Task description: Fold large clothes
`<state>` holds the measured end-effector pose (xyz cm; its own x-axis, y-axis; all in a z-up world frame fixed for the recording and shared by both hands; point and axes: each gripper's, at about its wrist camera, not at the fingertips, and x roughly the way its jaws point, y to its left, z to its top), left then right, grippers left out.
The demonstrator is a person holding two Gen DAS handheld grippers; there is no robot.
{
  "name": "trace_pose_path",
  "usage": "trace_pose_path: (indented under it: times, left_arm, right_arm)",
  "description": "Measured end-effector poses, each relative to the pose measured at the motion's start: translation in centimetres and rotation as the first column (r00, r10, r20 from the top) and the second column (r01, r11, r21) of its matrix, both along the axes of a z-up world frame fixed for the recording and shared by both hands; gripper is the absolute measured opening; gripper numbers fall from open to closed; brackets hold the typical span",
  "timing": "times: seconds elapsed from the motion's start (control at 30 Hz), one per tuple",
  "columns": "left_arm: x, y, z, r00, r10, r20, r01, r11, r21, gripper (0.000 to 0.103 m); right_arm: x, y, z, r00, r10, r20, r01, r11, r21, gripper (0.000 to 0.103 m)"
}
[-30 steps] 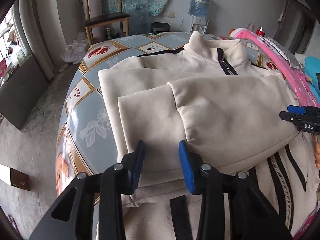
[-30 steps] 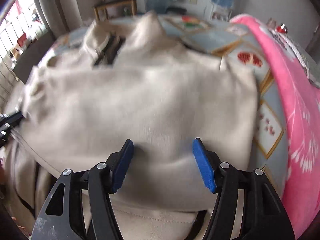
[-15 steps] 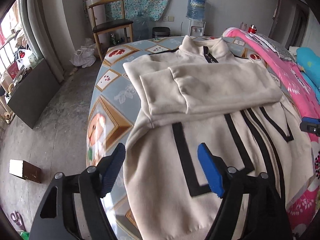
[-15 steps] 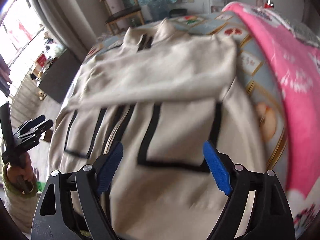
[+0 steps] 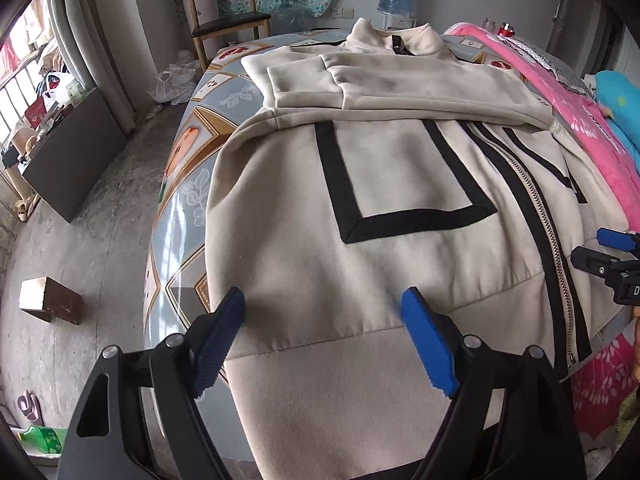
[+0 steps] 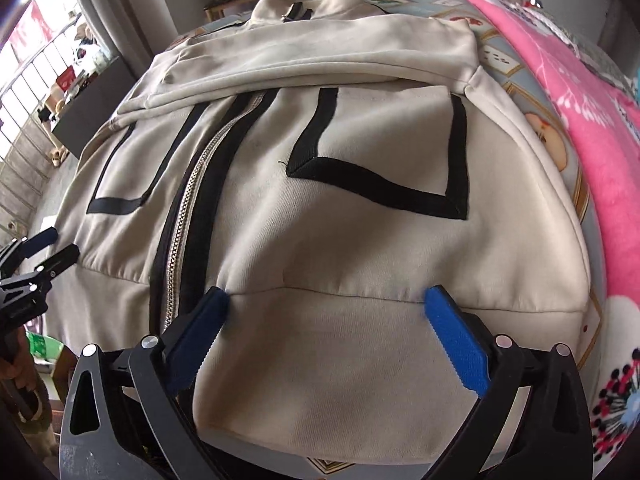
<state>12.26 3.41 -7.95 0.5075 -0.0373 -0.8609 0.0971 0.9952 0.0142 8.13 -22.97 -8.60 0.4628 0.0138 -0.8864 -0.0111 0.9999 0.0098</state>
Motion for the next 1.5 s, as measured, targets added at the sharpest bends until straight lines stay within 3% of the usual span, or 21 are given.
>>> trace_pose_path:
  times: [0.37,0.63,0.77,0.9,0.97,1.03,1.1,1.2,1.4,1.5]
  left_arm:
    - [-2.8,2.0,0.5,0.999,0.033,0.032,-0.032,0.999,-0.041,0.079]
    - [-6.4,4.3,1.4,0.995,0.024,0.1,-0.016,0.997,-0.074,0.079]
    - [-7.4,5.3,1.2,0.993,0.029,0.112,-0.017,0.994,-0.108,0.079]
    - [-7.6,6.1,0.6,0.993,0.044,0.11,-0.024,0.984,-0.177,0.077]
    - [-7.2,6.1,0.2,0.995,0.046,0.092,-0.025,0.976,-0.217,0.067]
    - [-6.8,6.0,-0.3,0.996,0.044,0.072,-0.024,0.968,-0.251,0.058]
    - [-6.6,5.9,-0.9,0.998,0.044,0.048,-0.029,0.962,-0.273,0.042]
    - [-6.2,5.9,-1.5,0.998,0.063,0.025,-0.054,0.963,-0.264,0.031]
    - [-6.1,6.8,-1.7,0.995,0.09,-0.048,-0.1,0.952,-0.289,0.029]
    - [-6.2,6.8,-2.2,0.991,0.11,-0.073,-0.127,0.948,-0.293,0.029]
  right_arm:
    - [-1.3,0.2,-0.5,0.996,0.069,0.062,-0.067,0.997,-0.032,0.096]
    - [-3.3,-1.5,0.9,0.987,0.102,0.126,-0.106,0.994,0.025,0.096]
    - [-5.3,-4.6,2.4,0.98,0.034,0.195,-0.03,0.999,-0.023,0.096]
    - [-6.9,-9.5,3.0,0.977,-0.093,0.19,0.08,0.994,0.076,0.096]
    - [-7.5,-11.6,3.0,0.973,-0.146,0.179,0.127,0.986,0.112,0.095]
    - [-7.8,-12.9,2.7,0.969,-0.184,0.165,0.163,0.977,0.137,0.092]
    - [-7.9,-13.8,2.1,0.969,-0.204,0.142,0.178,0.968,0.174,0.086]
    - [-7.7,-14.4,1.2,0.968,-0.22,0.12,0.195,0.962,0.193,0.079]
    - [-7.7,-13.6,0.7,0.979,-0.175,0.102,0.152,0.967,0.205,0.054]
    - [-8.0,-13.2,0.3,0.98,-0.175,0.099,0.159,0.975,0.153,0.043]
